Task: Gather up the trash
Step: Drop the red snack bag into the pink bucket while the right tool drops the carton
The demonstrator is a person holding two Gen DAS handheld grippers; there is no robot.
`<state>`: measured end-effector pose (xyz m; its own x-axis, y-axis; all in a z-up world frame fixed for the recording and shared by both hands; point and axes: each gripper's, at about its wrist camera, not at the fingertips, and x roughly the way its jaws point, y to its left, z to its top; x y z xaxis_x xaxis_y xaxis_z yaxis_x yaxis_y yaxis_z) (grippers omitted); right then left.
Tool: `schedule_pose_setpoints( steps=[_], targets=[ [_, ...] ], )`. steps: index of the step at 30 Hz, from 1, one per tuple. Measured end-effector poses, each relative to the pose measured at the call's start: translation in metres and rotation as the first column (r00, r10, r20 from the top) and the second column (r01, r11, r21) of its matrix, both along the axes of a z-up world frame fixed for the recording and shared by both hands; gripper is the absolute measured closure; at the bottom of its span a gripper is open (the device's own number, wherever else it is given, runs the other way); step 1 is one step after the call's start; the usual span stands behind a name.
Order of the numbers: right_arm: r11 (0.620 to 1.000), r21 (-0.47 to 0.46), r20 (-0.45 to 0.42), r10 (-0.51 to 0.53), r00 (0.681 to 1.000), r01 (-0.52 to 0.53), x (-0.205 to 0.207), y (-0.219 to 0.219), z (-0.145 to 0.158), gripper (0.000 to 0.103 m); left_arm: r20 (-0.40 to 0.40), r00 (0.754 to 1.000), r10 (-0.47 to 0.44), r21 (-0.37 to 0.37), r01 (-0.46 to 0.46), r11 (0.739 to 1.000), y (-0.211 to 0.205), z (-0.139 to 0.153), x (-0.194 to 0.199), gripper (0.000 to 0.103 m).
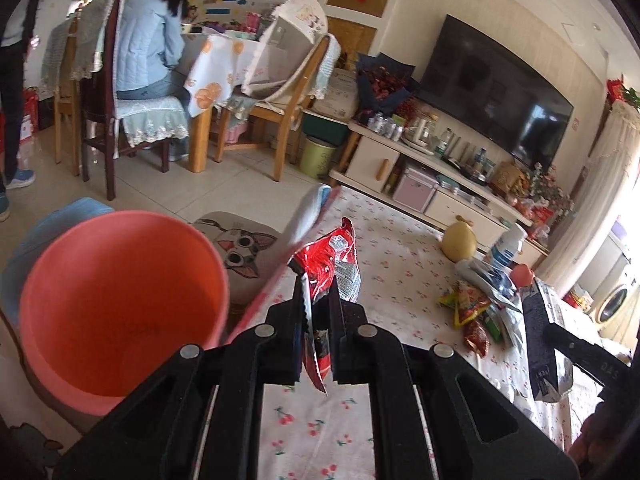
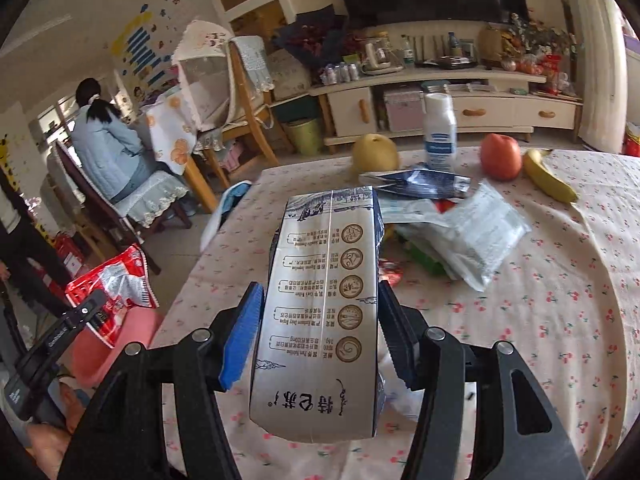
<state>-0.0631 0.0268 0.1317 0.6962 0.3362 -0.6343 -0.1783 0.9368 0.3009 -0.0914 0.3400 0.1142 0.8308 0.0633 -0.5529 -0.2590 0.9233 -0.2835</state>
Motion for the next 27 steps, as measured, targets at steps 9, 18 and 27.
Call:
schedule_pose_setpoints(
  steps=[9,18,27],
  targets=[
    [0.931,0.068,0.018,0.358,0.934,-0.358,0.002,0.162,0.028,0.044,-0.066,0.941,0.331,0.014,-0.331,0.944,0.088,-0.003,-0.015,0.092],
    [0.846,0.048,-0.019,0.532,0.846,-0.531,0.018,0.295,0.016,0.042,-0.185,0.861,0.474,-0.006,-0.484,0.875,0.141,-0.023,-0.02,0.088],
    [0.878,0.075,-0.048,0.477,0.878,-0.473,0.026,0.286,-0.012,0.019,-0.16,0.846,0.509,0.025,-0.512,0.858,0.147,-0.025,-0.023,0.052]
  ],
)
